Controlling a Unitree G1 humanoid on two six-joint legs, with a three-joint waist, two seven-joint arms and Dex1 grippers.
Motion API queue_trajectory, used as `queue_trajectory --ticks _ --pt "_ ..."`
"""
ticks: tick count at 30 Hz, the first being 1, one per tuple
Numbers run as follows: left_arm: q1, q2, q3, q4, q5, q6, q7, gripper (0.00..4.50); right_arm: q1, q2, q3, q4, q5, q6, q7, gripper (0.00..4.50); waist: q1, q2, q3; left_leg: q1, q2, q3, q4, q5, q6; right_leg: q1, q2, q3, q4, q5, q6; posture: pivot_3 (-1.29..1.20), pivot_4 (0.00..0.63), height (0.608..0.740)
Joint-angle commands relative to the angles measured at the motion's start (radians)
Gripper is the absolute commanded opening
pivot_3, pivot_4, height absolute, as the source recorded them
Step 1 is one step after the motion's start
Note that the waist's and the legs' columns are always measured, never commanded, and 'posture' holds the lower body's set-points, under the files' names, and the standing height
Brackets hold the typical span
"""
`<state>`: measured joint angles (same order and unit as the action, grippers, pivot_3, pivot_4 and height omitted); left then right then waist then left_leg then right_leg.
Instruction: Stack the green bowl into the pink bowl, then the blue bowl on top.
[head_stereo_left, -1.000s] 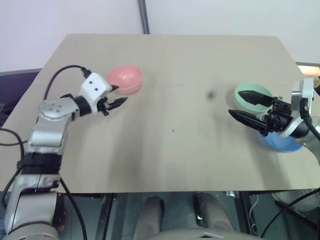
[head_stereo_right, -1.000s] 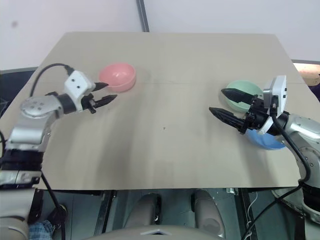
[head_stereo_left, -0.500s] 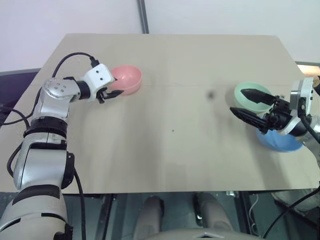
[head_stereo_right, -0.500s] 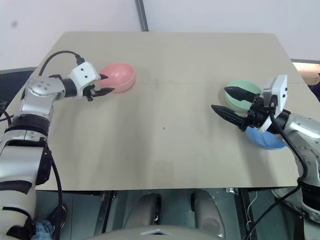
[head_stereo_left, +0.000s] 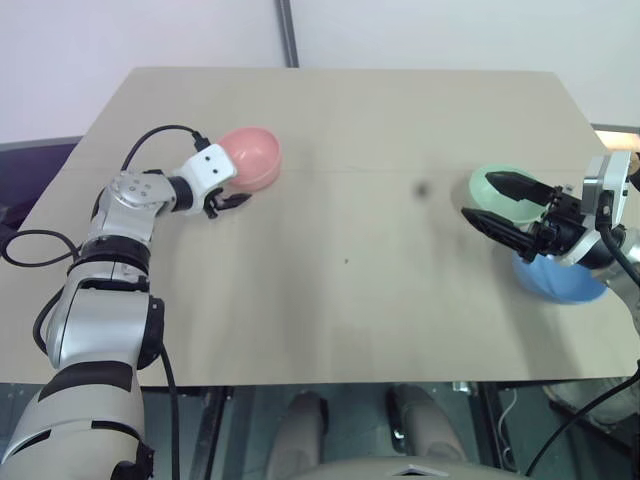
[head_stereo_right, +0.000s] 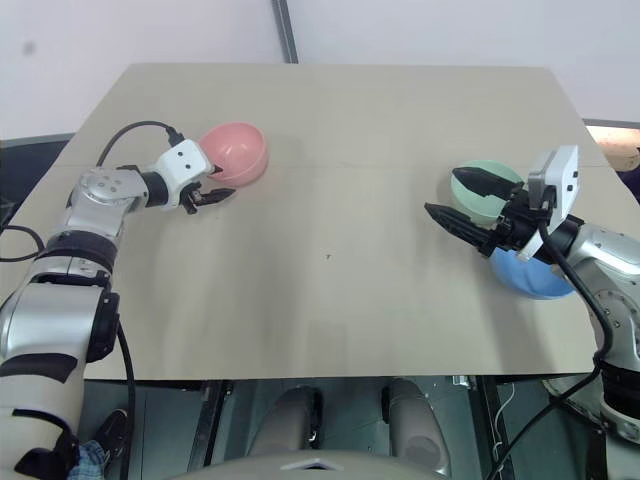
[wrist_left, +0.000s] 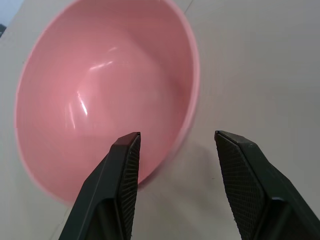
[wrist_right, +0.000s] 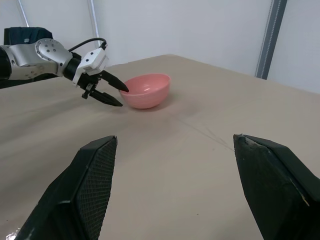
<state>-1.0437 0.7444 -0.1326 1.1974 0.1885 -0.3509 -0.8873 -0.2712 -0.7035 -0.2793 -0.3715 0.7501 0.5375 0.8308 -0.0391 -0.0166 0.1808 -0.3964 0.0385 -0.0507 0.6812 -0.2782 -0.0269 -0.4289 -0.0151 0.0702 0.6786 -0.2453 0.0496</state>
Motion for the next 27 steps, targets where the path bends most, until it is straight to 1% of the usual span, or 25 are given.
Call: queue_trajectory --ticks 1,3,6,8,9,10,15,18,20,23,24,27 --pt "-0.029 0.012 -0.018 0.019 0.046 -0.046 0.061 2.51 -0.004 -0.002 -0.02 -0.007 -0.012 -0.039 0.003 4.05 0.0 0.0 0.0 0.0 0.0 0.0 0.0 0.0 0.0 0.0 0.0 0.0 0.0 0.0 0.0 0.0 0.15 0.74" --pt "-0.036 0.007 -0.025 0.029 0.06 -0.057 0.076 2.51 0.002 0.002 -0.019 -0.007 -0.016 -0.045 0.002 4.05 0.0 0.0 0.0 0.0 0.0 0.0 0.0 0.0 0.0 0.0 0.0 0.0 0.0 0.0 0.0 0.0 0.15 0.74" --pt "-0.042 0.005 -0.027 0.038 0.069 -0.073 0.076 1.74 0.003 0.006 -0.018 -0.01 -0.02 -0.051 -0.001 4.1 0.001 0.0 0.0 0.0 0.0 0.0 0.0 0.0 0.0 0.0 0.0 0.0 0.0 0.0 0.0 0.0 0.15 0.74" --pt "-0.045 0.004 -0.029 0.043 0.075 -0.075 0.079 0.83 -0.001 0.008 -0.018 -0.007 -0.023 -0.054 -0.001 4.1 0.001 0.0 0.0 0.0 0.0 0.0 0.0 0.0 0.0 0.0 0.0 0.0 0.0 0.0 0.0 0.0 0.15 0.74" --pt "-0.045 0.004 -0.03 0.044 0.076 -0.075 0.077 0.29 -0.002 0.008 -0.018 -0.006 -0.024 -0.055 -0.001 4.1 0.001 0.0 0.0 0.0 0.0 0.0 0.0 0.0 0.0 0.0 0.0 0.0 0.0 0.0 0.0 0.0 0.15 0.74" --pt "-0.046 0.005 -0.031 0.046 0.08 -0.075 0.079 0.03 -0.004 0.008 -0.019 -0.004 -0.025 -0.056 -0.001 4.1 0.0 0.0 0.0 0.0 0.0 0.0 0.0 0.0 0.0 0.0 0.0 0.0 0.0 0.0 0.0 0.0 0.15 0.74" --pt "-0.051 0.008 -0.034 0.047 0.097 -0.087 0.088 0.03 -0.003 0.007 -0.016 0.001 -0.029 -0.062 0.003 4.1 0.0 0.0 0.0 0.0 0.0 0.0 0.0 0.0 0.0 0.0 0.0 0.0 0.0 0.0 0.0 0.0 0.15 0.74" --pt "-0.057 0.008 -0.03 0.035 0.091 -0.102 0.055 0.03 -0.005 0.008 -0.014 0.005 -0.03 -0.063 0.006 4.1 0.0 0.0 0.0 0.0 0.0 0.0 0.001 0.0 0.0 0.0 0.0 0.0 0.0 0.0 0.0 0.0 0.15 0.74" --pt "-0.06 0.002 -0.019 0.004 0.062 -0.124 -0.022 0.03 -0.005 0.006 -0.015 0.005 -0.028 -0.062 0.009 4.1 0.0 0.0 0.0 0.0 0.0 0.0 0.001 0.0 0.0 0.0 0.0 0.0 0.0 0.0 0.0 0.0 0.15 0.74" --pt "-0.045 -0.006 -0.007 -0.09 -0.006 -0.156 -0.191 0.03 -0.006 0.0 -0.019 0.009 -0.027 -0.06 0.015 4.1 0.003 0.0 0.0 -0.001 0.0 0.0 0.001 0.0 0.0 0.0 0.0 -0.001 0.0 0.0 0.0 0.0 0.15 0.74" --pt "-0.03 -0.007 -0.006 -0.14 -0.036 -0.159 -0.253 0.03 -0.006 -0.003 -0.019 0.012 -0.028 -0.059 0.019 4.1 0.004 0.0 0.0 -0.001 0.0 0.0 0.001 0.0 0.0 0.0 0.0 -0.001 0.0 0.0 0.0 0.0 0.15 0.74" --pt "0.063 0.02 -0.036 -0.391 -0.126 -0.141 -0.459 0.03 -0.009 -0.007 -0.017 0.02 -0.034 -0.063 0.028 4.1 0.002 0.0 0.0 -0.001 0.0 0.0 0.001 0.0 0.0 0.0 0.0 -0.001 0.0 0.0 0.0 0.0 0.15 0.74"
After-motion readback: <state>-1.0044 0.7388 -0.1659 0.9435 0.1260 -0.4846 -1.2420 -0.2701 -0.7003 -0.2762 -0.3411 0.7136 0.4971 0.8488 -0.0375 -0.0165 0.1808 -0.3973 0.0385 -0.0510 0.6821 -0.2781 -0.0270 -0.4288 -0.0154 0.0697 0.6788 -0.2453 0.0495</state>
